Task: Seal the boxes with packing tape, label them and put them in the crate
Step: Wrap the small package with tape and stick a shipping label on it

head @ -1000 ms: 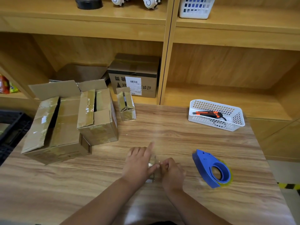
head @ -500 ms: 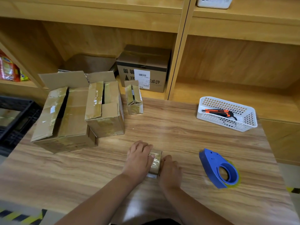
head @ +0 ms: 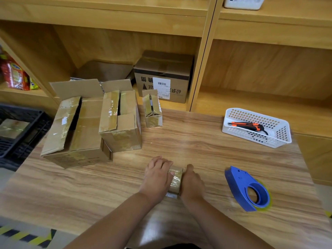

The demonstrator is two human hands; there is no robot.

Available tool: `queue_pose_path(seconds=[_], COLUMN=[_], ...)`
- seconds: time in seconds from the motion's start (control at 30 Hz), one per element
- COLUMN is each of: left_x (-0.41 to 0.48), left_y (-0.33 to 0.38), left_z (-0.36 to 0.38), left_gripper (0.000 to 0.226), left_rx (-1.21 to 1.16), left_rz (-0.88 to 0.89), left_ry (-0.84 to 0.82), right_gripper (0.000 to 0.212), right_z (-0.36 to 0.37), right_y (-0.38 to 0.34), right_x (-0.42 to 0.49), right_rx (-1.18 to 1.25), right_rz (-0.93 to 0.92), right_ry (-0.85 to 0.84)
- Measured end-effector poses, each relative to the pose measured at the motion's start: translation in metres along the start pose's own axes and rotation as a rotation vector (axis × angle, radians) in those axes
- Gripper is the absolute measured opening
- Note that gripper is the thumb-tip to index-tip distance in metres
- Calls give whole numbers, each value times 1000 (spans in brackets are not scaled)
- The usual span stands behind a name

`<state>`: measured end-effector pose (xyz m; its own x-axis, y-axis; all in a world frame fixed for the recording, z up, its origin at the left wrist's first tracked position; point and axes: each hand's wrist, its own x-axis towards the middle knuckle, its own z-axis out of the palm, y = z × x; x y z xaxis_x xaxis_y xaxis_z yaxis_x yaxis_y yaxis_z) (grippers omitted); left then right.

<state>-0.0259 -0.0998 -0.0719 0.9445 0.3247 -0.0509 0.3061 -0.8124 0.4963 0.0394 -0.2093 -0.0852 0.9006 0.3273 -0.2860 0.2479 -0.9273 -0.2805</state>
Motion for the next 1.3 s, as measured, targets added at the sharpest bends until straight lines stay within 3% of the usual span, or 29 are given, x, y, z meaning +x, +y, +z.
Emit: queue_pose_path(seconds=[0.13,0.2,0.27,0.33,0.47,0.57,0.8,0.93,1.03,1.17,1.3], left_x=[0,0,2,2,2,4,5,0,-1,-7,-3], left_y=[-2,-2,-3,-4,-4,-4,-8,-2,0,-6,-17], left_z=[0,-1,-1,1,1,2,4,-2,-6,-7,-8], left_gripper=[72,72,70,60,34,35,35,63,69,96,105], left_rx=[-5,-23,-45,-66,-107,-106,-124,-39,50,-254,-411], left_rz=[-8,-15,-5,10,17,34,48,21,-103,-234,-203], left_ry=[7,-4,4,23,31,14,17,6,67,39,-60], right_gripper=[36,33,41,55,78,67,20,14,22,36,34], right_z=[10,13,10,2,-10,-10,-12,-11,-8,-8,-16], right_y=[5,11,17,20,23,20,9,9,9,9,13], right_x=[1,2,0,0,2,10,19,12,-1,-17,-13], right_rx=[-63,159,478,617,454,523,693,575,461,468,424], right_rz=[-42,-23,-50,-217,-544,-476,-354,-323,-230,-81,-140], right_ry=[-91,-61,80,164,-3,-11,-6,24,154,210,132])
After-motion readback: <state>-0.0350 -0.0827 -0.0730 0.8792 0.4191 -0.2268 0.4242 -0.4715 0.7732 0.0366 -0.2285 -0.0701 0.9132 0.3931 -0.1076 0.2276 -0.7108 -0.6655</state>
